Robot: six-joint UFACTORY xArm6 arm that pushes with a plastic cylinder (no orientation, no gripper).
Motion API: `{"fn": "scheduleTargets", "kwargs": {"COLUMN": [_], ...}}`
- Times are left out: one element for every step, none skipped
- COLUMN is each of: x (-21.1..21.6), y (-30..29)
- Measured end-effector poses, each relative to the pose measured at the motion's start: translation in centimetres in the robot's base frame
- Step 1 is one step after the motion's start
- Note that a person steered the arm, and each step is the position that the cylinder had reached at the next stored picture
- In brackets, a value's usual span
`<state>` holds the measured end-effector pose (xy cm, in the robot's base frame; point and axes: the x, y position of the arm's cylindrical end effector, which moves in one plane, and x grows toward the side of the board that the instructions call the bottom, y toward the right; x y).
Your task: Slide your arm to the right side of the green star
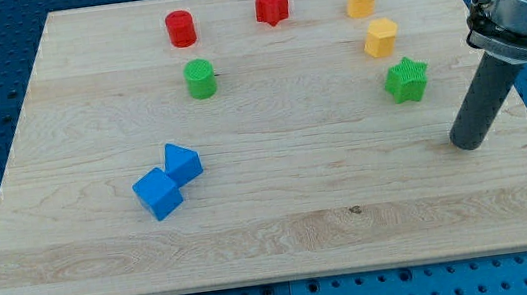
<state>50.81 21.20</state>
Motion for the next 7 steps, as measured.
{"fn": "scheduleTargets", "kwargs": {"x": [0.0,-0.2,0.0,-0.6,-4.4,-8.7,-9.3], "y": [0.0,0.0,1.5,2.5,4.3,4.3,2.0]}}
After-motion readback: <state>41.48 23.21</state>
